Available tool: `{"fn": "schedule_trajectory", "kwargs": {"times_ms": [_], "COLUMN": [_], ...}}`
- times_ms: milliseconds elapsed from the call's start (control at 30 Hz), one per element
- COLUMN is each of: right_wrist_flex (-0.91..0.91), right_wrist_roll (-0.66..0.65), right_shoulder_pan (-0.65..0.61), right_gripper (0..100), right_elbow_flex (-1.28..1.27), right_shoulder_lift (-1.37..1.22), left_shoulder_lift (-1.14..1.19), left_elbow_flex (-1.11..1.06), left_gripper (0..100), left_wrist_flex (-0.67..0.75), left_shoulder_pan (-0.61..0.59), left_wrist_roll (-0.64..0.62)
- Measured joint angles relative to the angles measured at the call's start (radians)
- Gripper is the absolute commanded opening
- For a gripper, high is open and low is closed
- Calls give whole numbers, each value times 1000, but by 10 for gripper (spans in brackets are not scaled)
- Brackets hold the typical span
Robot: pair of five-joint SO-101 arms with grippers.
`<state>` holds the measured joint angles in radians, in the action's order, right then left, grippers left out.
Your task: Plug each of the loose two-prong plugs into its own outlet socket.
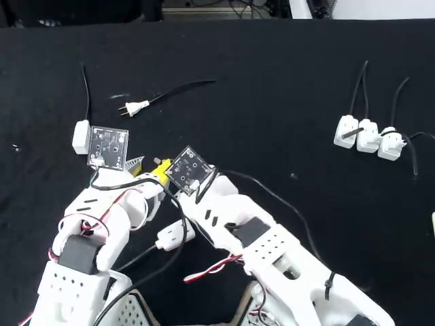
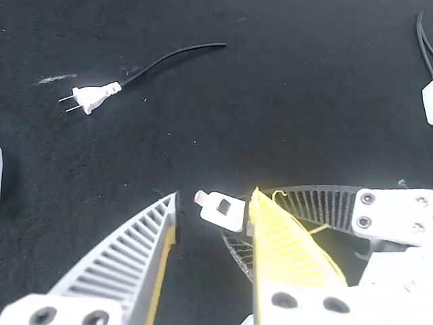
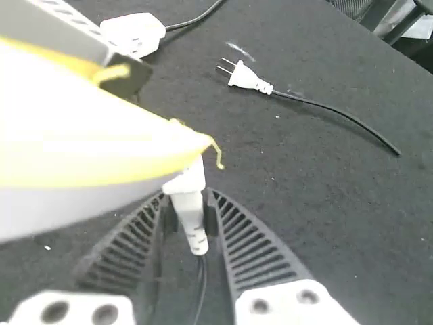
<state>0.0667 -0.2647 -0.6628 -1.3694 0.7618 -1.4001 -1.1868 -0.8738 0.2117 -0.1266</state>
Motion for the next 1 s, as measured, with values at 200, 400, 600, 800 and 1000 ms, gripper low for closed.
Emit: {"fn": "schedule_trajectory", "kwargs": {"times_ms": [200,400,600,800,1000], "right_wrist_flex": [97,195,265,290,292], "right_wrist_roll": [0,0,0,0,20], "right_shoulder_pan": [-14,-34,-51,-54,-57], "right_gripper": [10,10,10,10,10], "right_elbow_flex": [0,-2,-28,-28,-29], "right_shoulder_lift": [48,176,318,365,365], "left_shoulder_lift": [-2,-9,-11,-11,-12], "left_elbow_flex": [-41,-94,-94,-94,-133], "left_gripper": [181,181,181,181,181], "left_wrist_flex": [34,75,75,77,91], "left_shoulder_pan": [-48,-64,-63,-71,-71], "left_wrist_roll": [0,25,29,29,29]}}
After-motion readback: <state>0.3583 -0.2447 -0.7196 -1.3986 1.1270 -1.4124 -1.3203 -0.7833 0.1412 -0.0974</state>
